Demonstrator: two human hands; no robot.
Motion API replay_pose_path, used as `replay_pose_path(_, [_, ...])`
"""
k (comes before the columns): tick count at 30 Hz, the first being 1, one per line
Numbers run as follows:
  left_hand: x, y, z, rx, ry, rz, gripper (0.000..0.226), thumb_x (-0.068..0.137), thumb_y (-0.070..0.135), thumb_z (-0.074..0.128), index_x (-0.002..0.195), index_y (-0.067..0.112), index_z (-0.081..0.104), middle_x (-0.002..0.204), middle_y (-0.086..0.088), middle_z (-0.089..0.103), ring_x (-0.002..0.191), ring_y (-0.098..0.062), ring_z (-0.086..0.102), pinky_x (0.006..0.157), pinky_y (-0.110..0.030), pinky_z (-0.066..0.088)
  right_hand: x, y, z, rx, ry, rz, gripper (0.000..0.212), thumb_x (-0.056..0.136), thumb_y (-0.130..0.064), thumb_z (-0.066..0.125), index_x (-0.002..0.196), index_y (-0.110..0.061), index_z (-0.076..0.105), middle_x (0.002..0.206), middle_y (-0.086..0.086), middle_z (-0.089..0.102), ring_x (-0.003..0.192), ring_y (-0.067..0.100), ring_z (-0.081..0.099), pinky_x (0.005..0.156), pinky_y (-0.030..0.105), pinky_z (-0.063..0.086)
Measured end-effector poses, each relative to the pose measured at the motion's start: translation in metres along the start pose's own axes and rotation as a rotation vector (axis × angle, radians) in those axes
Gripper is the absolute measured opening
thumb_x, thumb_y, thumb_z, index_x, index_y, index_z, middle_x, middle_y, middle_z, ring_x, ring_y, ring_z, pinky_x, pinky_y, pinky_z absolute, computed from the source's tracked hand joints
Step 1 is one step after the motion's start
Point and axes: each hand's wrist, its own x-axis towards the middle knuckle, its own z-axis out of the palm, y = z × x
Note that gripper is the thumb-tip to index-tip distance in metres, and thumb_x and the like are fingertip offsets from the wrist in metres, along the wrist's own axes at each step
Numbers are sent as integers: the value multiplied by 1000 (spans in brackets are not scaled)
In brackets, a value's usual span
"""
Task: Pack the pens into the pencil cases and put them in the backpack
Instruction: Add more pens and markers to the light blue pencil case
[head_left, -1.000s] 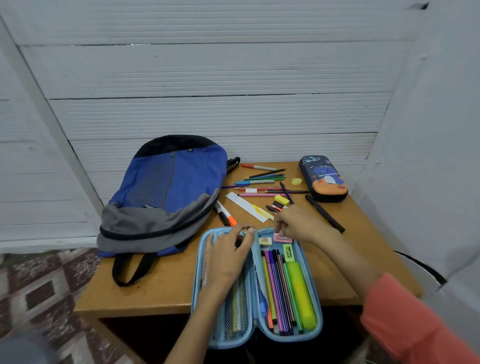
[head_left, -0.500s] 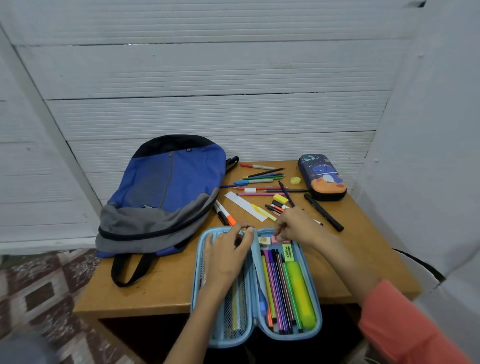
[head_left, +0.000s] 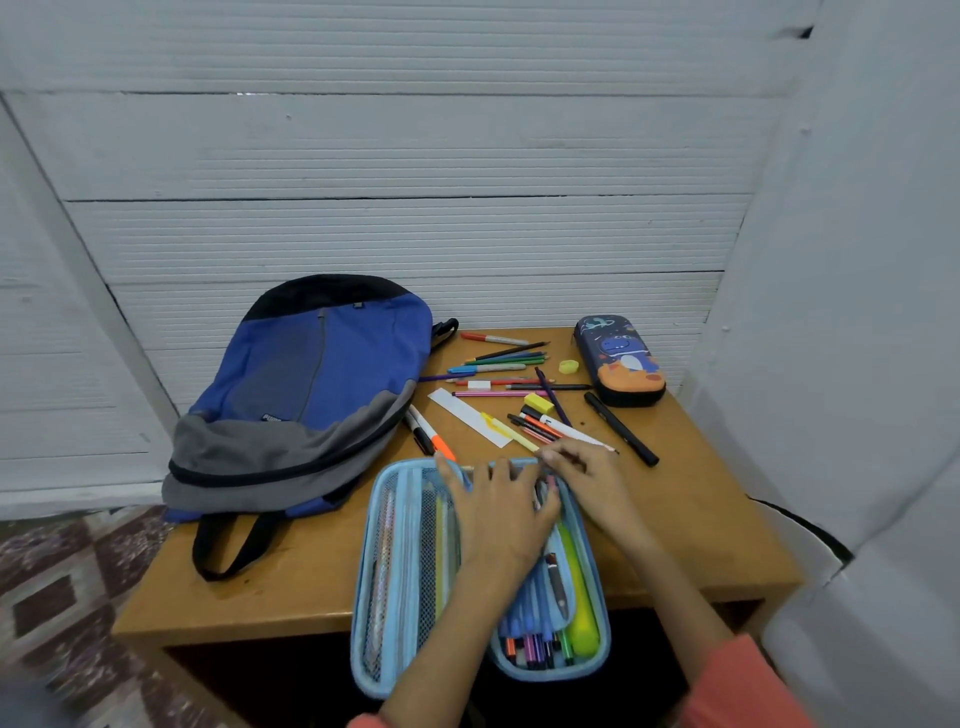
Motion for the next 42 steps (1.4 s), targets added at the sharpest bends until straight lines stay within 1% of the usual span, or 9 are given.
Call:
replay_pose_path(2, [-2,5,5,56,-1,-8,47,85,58,31,93,36,71,85,3,64,91,-23,64,106,-74,9,-3,1,1,18,14,9,14,94,-11,59,95,-18,72,89,-7,71,85,-5,63,72,7,45])
replay_pose_path(6, [-6,0,2,58,4,18,56,88,64,27,115,31,64,100,3,66,104,-22,63,108,-72,3,-4,5,3,50,21,-1,12,92,-14,62,94,-19,72,90,-7,71,86,2,65,77,17,50])
replay_pose_path(10, [-5,-16,-9,-36,-117,41,41,99,53,31,125,29,51,126,8,58,127,-16,46,112,-65,-11,-7,6,3,115,-5,-14,17,84,-12,73,89,-28,72,89,-7,71,85,9,67,79,26,55])
replay_pose_path(16, [-3,-29,-11,-130,-219,94,38,100,46,37,135,33,46,138,10,50,135,-14,36,113,-65,-5,-9,9,5,34,16,-80,22,78,-13,78,78,-35,72,89,-11,70,87,7,64,78,31,54])
replay_pose_path(21, [-2,-35,-15,-178,-256,96,37,100,45,41,136,36,46,141,12,49,138,-13,33,111,-67,-6,-10,11,5,-37,-19,-77,5,82,-19,74,85,-23,77,93,-13,67,90,4,62,81,33,54])
replay_pose_path(31, [-4,-27,-13,-120,-199,71,34,100,45,41,130,34,52,138,12,51,136,-13,35,112,-68,-3,-9,12,7,-81,-27,-59,5,83,-17,73,82,-22,75,95,-11,63,90,4,60,80,25,50])
replay_pose_path(35, [-4,-26,-9,-84,-181,68,36,101,46,39,131,33,51,137,11,51,135,-14,36,113,-67,0,-9,12,7,-110,-28,-72,10,83,-17,73,77,-25,72,93,-10,64,88,6,60,78,29,52])
replay_pose_path(39, [-1,-34,-9,-261,-191,50,34,99,48,43,129,33,55,134,11,55,131,-13,41,116,-61,2,-9,11,7,-141,-24,-89,8,84,-19,71,78,-24,70,91,-8,64,85,6,61,76,30,52])
replay_pose_path(42, [1,-49,-14,-612,-156,22,30,98,39,51,125,29,60,122,11,62,120,-12,53,113,-48,28,-11,10,8,-156,-23,-107,9,86,-22,69,81,-29,68,91,-8,65,84,4,60,74,27,52])
